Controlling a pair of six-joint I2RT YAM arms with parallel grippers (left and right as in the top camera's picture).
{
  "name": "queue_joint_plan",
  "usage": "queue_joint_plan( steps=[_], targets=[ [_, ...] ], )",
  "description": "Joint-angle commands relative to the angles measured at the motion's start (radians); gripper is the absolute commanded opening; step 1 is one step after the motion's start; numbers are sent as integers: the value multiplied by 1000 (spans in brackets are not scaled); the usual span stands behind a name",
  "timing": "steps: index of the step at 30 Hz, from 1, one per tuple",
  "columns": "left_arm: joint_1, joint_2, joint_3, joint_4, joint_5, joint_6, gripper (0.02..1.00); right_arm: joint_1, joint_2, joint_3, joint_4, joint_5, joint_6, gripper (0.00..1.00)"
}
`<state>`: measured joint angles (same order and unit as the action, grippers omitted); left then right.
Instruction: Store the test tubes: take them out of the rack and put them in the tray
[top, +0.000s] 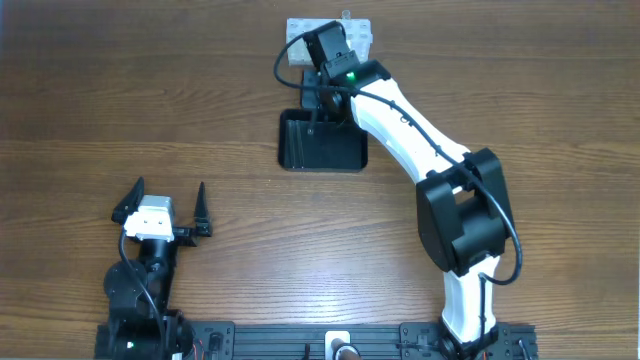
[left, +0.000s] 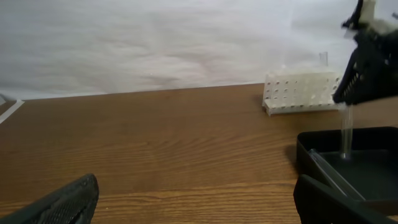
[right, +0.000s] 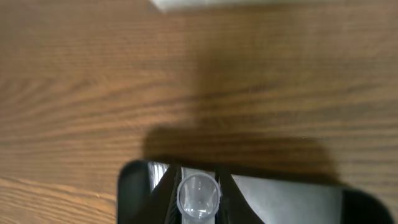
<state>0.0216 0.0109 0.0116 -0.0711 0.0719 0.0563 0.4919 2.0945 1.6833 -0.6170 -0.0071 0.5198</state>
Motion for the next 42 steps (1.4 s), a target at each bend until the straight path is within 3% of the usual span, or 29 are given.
queue_joint_plan(
  steps=[1,42],
  targets=[
    [-4,-8,-6,-1,10,-11,1000,13,4,16,-24,1,2,14],
    [-4,-8,-6,-1,10,-11,1000,52,74,16,-109,84,3,14]
  ],
)
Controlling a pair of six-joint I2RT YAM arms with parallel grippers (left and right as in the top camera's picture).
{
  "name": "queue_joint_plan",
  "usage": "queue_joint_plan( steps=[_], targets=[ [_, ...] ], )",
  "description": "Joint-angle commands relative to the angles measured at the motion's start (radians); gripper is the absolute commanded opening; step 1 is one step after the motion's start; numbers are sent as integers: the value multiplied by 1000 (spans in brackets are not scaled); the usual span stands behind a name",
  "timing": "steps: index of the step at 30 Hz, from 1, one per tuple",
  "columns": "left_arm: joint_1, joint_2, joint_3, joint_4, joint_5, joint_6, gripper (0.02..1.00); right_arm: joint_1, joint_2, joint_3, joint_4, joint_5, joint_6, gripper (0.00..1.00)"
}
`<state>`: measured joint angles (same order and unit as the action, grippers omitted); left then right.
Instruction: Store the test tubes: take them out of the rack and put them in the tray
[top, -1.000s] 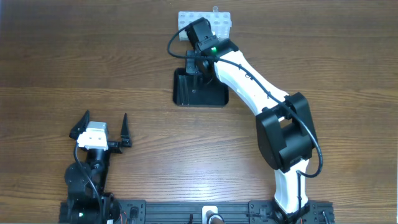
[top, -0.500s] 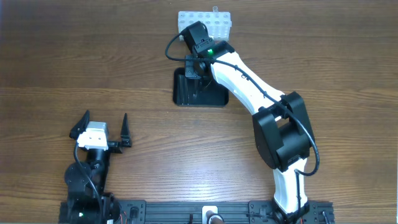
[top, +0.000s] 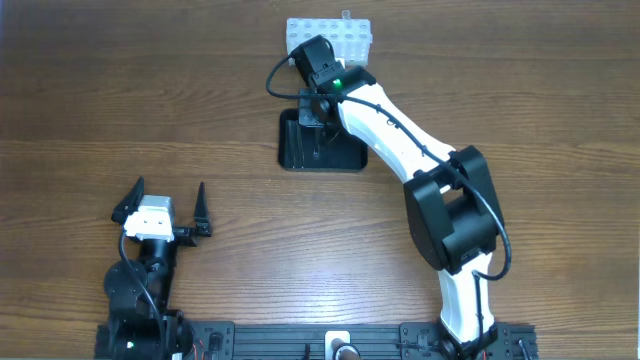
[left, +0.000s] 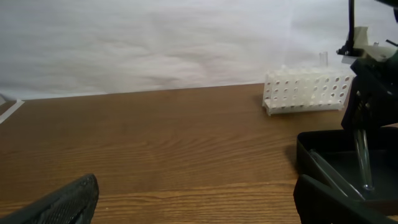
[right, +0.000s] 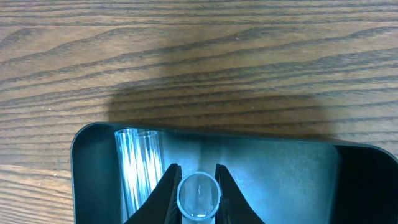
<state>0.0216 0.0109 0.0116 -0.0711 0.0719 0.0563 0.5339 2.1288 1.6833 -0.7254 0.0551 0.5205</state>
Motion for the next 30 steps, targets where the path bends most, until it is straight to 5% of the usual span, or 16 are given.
queue_joint_plan(
  steps=[1,24,30],
  targets=[
    [-4,-8,-6,-1,10,-11,1000,10,43,16,0,21,3,14],
    [-4,-8,-5,-1,10,-11,1000,6,82,16,7,32,2,86],
    [-4,-8,-6,-1,10,-12,1000,6,82,16,7,32,2,220]
  ],
)
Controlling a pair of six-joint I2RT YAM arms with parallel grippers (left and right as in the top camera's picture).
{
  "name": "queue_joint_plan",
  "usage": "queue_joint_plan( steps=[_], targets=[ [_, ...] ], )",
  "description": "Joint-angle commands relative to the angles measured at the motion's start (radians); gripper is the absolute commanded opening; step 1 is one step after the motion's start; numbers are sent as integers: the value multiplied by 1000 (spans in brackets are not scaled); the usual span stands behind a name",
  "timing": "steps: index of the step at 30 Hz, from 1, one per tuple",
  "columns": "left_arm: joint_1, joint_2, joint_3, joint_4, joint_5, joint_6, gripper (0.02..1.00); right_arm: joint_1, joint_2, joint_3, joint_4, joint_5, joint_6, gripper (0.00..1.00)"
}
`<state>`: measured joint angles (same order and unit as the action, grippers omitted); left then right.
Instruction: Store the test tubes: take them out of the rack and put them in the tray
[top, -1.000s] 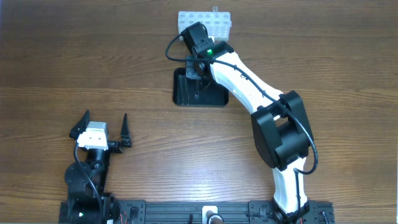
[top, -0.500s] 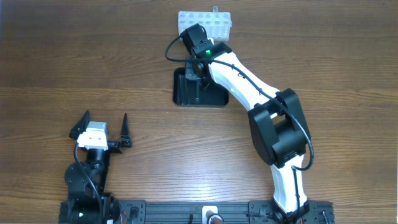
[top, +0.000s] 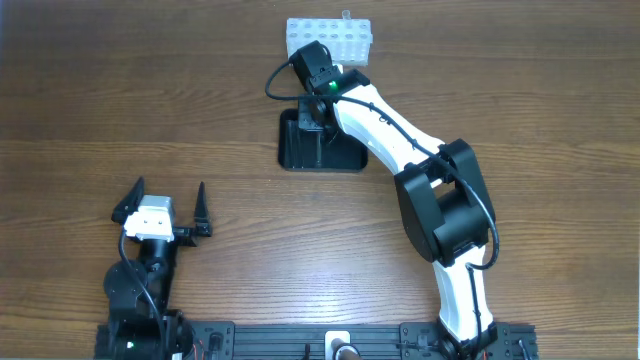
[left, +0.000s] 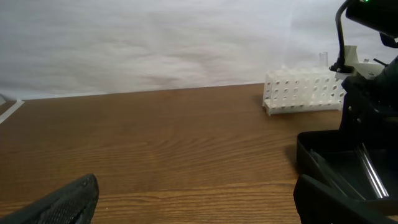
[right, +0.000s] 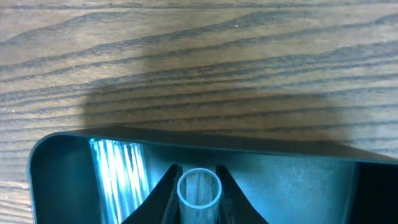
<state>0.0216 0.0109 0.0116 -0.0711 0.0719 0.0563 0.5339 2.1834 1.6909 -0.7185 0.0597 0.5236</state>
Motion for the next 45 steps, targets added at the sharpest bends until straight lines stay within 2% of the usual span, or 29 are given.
queue_joint_plan(
  steps=[1,3,11,16,20,23,25,27,33,40,45],
  targets=[
    [-4,-8,-5,-1,10,-12,1000,6,27,8,0,27,-1,253],
    [-4,-8,-5,-1,10,-11,1000,6,27,8,0,27,-1,292],
    [-4,-8,-5,-1,10,-11,1000,-4,-1,30,-27,27,-1,329],
    [-4,-8,-6,-1,10,-11,1000,-5,-82,80,-84,41,-53,364],
    [-4,-8,-5,-1,10,-12,1000,-6,-152,109,-83,150,-97,417],
    [-4,-8,-6,-1,10,-11,1000,-14,-177,111,-19,258,-162,509],
    [-4,-8,-6,-1,10,-11,1000,-27,-176,111,41,306,-208,614],
    [-4,-8,-5,-1,10,-11,998,-45,-167,111,100,332,-238,652],
    [-4,-8,-6,-1,10,-12,998,-113,-115,111,263,334,-331,739],
    [-4,-8,-5,-1,10,-11,1000,-175,-39,111,378,326,-389,781],
    [-4,-8,-6,-1,10,-11,998,-186,6,111,462,275,-437,794]
  ],
)
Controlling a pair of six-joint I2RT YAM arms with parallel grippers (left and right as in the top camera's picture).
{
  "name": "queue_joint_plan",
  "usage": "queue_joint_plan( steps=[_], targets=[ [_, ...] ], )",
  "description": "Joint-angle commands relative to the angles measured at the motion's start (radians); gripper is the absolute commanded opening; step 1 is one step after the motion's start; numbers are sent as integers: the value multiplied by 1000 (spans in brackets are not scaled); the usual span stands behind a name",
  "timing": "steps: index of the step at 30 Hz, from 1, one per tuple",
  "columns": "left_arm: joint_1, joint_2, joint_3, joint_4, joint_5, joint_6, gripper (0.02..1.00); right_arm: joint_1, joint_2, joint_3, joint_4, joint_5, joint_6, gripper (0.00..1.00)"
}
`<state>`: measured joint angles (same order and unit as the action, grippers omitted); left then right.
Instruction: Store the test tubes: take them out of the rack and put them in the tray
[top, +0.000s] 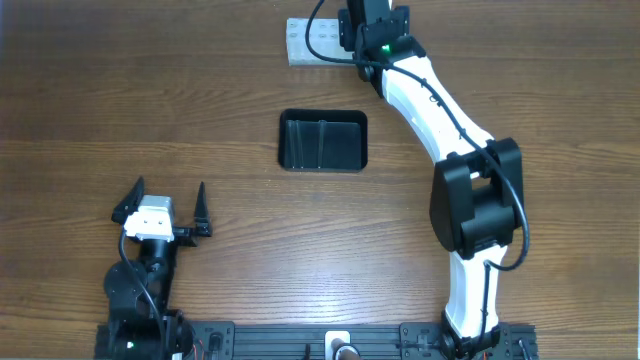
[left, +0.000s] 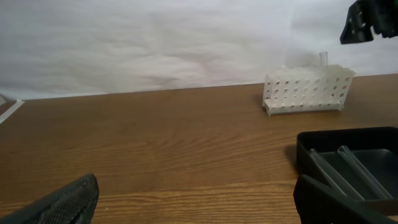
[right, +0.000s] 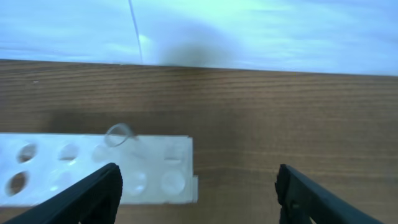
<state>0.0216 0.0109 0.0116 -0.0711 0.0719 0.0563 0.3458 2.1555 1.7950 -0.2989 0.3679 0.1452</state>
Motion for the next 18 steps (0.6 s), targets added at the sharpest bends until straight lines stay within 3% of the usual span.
queue_joint_plan(
  steps=[1,18],
  targets=[
    [-4,-8,-6,-1,10,-11,1000,5,37,7,53,-38,-59,796],
    [-4,-8,-6,-1,10,-11,998,41,67,14,142,-71,-58,787]
  ],
)
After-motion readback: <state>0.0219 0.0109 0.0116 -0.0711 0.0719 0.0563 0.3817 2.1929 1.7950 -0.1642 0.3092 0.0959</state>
